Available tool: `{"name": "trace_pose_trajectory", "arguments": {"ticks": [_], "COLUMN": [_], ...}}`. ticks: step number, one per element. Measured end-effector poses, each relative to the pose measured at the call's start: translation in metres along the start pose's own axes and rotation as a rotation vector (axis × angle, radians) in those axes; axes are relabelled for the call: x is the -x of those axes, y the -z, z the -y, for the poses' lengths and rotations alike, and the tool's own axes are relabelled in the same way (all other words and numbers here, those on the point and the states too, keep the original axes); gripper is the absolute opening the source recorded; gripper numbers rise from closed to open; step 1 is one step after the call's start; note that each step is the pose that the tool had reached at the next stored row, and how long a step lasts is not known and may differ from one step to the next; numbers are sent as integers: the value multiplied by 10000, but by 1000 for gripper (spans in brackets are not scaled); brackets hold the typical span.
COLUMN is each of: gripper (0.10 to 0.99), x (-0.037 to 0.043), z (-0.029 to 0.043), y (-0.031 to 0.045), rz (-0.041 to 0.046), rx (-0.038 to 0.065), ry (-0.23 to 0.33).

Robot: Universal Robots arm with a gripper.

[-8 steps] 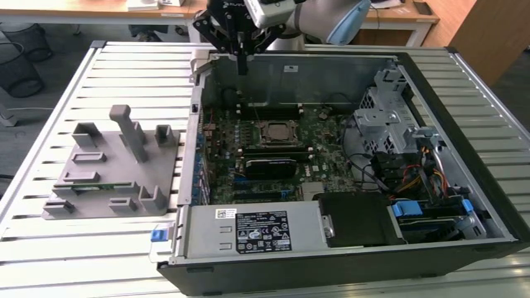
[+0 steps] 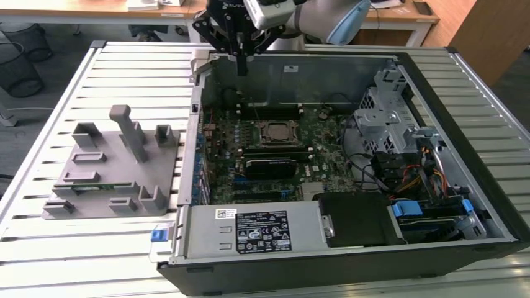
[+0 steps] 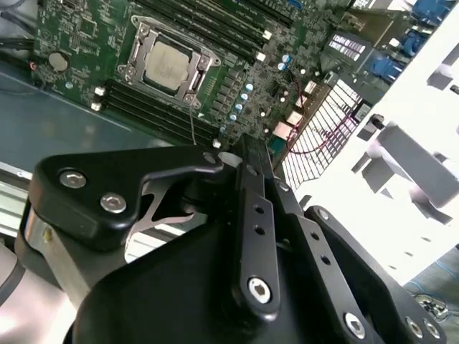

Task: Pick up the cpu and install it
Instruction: 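Install the first cpu locking lever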

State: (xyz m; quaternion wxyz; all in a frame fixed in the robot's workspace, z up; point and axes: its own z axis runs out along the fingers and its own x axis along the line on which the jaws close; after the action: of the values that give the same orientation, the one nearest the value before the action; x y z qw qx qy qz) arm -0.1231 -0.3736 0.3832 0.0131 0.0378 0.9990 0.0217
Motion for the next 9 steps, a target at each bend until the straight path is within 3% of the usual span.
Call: {"name": "trace_pose_trajectory", "arguments": {"ticks": [9], "gripper": [106], "x": [-59], "z": [-75], "y": [-47], "rz": [0], "rx": [1], "ry": [-1]}}
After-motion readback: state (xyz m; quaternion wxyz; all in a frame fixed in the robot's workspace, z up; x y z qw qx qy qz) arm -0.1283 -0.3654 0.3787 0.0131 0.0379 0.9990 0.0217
